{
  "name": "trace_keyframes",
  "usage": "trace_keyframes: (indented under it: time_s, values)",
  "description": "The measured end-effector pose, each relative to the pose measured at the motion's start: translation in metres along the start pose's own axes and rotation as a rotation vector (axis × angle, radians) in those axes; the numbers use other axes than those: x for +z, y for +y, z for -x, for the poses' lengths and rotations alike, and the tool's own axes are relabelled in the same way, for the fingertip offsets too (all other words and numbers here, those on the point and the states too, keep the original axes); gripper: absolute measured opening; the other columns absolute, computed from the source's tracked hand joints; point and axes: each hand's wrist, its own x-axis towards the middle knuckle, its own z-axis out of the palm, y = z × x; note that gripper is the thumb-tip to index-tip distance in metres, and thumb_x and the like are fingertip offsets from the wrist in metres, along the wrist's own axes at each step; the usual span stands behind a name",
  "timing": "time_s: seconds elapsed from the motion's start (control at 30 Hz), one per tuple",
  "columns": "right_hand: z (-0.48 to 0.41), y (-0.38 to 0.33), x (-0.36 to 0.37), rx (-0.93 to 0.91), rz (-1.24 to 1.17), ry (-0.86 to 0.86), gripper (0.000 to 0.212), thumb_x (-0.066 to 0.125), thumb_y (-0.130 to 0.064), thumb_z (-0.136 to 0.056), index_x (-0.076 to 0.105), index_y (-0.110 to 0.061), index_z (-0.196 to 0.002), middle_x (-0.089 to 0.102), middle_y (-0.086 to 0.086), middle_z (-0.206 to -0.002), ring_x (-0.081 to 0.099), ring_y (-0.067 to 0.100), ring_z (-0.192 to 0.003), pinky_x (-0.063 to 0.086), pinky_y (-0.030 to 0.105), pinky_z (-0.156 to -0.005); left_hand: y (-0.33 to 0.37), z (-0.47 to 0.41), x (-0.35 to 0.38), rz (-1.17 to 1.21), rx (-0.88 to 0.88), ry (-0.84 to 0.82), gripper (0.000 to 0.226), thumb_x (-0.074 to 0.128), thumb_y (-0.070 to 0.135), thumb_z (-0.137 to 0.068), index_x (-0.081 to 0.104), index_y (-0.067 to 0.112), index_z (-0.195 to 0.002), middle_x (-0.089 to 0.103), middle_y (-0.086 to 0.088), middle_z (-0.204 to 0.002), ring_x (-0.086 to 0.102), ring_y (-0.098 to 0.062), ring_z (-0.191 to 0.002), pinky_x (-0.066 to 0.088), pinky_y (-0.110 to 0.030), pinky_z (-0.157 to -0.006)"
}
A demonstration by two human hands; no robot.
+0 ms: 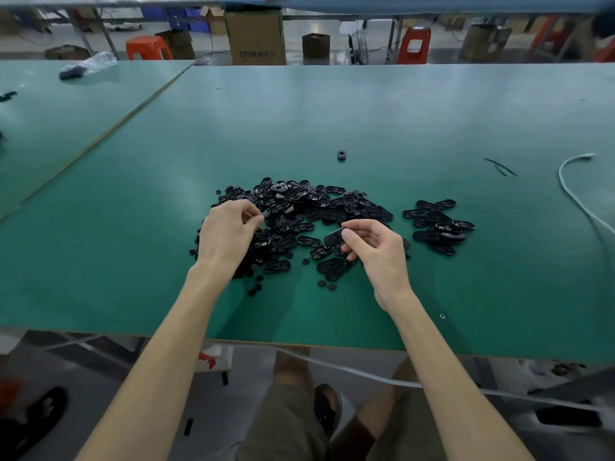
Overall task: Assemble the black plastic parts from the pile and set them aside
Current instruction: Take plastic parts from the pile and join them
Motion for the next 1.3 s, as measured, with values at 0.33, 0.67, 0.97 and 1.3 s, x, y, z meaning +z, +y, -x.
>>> trace_keyframes:
  time_s: [0.33, 0.67, 0.97, 1.3]
  values:
    - [-0.001, 0.0, 0.0, 0.007, 0.004, 0.004, 0.011, 0.073, -0.005, -0.095, 0.076, -0.013, -0.102, 0.077, 0.002, -0.085, 0.07, 0.013, -0.074, 0.057, 0.025, -0.066, 0.004, -0.002, 0.004, 0.024, -0.019, 0.023, 0.008, 0.071, 0.025, -0.098, 0.075, 0.019, -0.098, 0.071, 0.001, -0.095, 0.066, -0.019, -0.082, 0.052, -0.034, -0.077]
    - [0.0, -0.001, 0.0, 0.009, -0.029, 0.043, 0.008, 0.074, -0.006, -0.095, 0.075, -0.009, -0.102, 0.077, 0.005, -0.082, 0.07, 0.016, -0.073, 0.057, 0.027, -0.065, 0.049, 0.019, 0.04, 0.706, 0.054, -0.261, 0.009, 0.073, 0.006, -0.093, 0.076, 0.012, -0.1, 0.079, -0.005, -0.088, 0.072, -0.011, -0.07, 0.049, -0.016, -0.059]
    - [0.001, -0.001, 0.0, 0.012, -0.042, 0.09, 0.007, 0.076, -0.01, -0.094, 0.071, -0.01, -0.098, 0.077, 0.001, -0.081, 0.069, 0.013, -0.066, 0.055, 0.023, -0.062, 0.069, 0.037, 0.075, 0.897, 0.027, -0.002, 0.008, 0.073, 0.012, -0.095, 0.074, 0.015, -0.102, 0.077, 0.002, -0.095, 0.074, -0.019, -0.074, 0.058, -0.026, -0.076]
    - [0.001, -0.002, 0.001, 0.006, -0.07, 0.082, 0.013, 0.073, -0.005, -0.095, 0.073, -0.011, -0.107, 0.078, 0.004, -0.086, 0.073, 0.018, -0.076, 0.056, 0.025, -0.064, 0.06, 0.038, 0.081, 1.005, -0.013, -0.053, 0.014, 0.073, 0.01, -0.094, 0.077, 0.016, -0.106, 0.078, -0.003, -0.092, 0.074, -0.018, -0.073, 0.055, -0.022, -0.075]
